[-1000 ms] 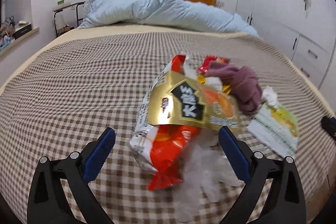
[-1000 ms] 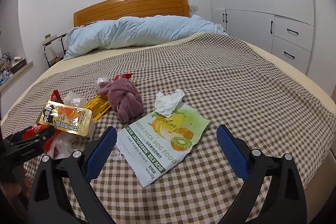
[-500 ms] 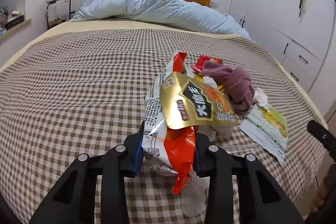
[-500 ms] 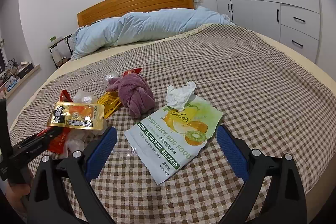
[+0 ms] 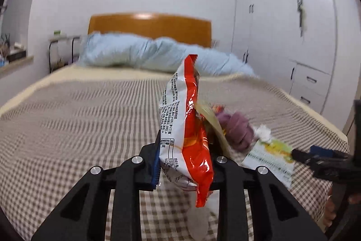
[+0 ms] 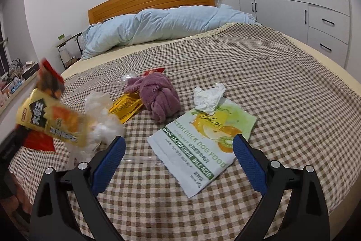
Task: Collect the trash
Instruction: 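Lift the snack bag with the left tool while the right tool grasps the gold pouch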
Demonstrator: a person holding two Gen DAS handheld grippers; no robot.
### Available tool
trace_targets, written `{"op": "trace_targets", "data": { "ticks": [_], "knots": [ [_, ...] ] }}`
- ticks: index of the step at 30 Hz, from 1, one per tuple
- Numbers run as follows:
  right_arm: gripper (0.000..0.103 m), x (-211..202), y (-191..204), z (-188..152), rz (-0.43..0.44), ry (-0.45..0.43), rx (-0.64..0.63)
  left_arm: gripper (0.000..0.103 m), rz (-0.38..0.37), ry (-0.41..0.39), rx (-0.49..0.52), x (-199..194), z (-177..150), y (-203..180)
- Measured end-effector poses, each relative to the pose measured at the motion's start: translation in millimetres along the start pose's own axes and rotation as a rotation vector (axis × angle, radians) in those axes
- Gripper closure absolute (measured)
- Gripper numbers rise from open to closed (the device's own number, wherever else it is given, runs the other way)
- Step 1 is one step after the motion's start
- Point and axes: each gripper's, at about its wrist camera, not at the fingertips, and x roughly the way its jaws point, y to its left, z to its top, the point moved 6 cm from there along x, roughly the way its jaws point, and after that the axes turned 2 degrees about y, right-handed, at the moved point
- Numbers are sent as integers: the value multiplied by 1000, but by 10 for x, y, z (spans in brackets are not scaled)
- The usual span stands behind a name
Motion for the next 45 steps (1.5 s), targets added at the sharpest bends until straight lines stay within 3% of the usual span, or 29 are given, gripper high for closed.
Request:
{"op": "trace_targets", "data": {
  "ticks": [7,13,23,30,33,37,41,42,43,45],
  "knots": [
    [11,3,197,-32,-3,-6,-53,79,-88,-38,-5,-98,68,-168],
    [11,-49,190,-11,-8,-18,-59,79,-83,-42,-19,-100,71,-201],
    [11,168,644,-351,84,121,-201,79,-70,-32,-71,-182,0,-60],
    [11,416,820,-647,60,226,-251,79,-84,-25,-104,-252,-25,32],
    [23,450,816,-702,66,231,-246,79,-95,-6,-115,-235,-53,49],
    [48,393,829,-704,93,227,-237,79,-99,-5,-114,-253,-67,53],
    [49,374,852,-720,91,219,-257,79,-97,-1,-109,-258,-87,50],
    [51,360,854,-722,94,216,-257,79,-96,0,-109,-259,-92,48],
    [60,339,876,-715,106,209,-256,79,-97,1,-108,-259,-93,48],
    [62,287,886,-692,101,201,-265,79,-94,1,-103,-255,-95,39]
  ]
}}
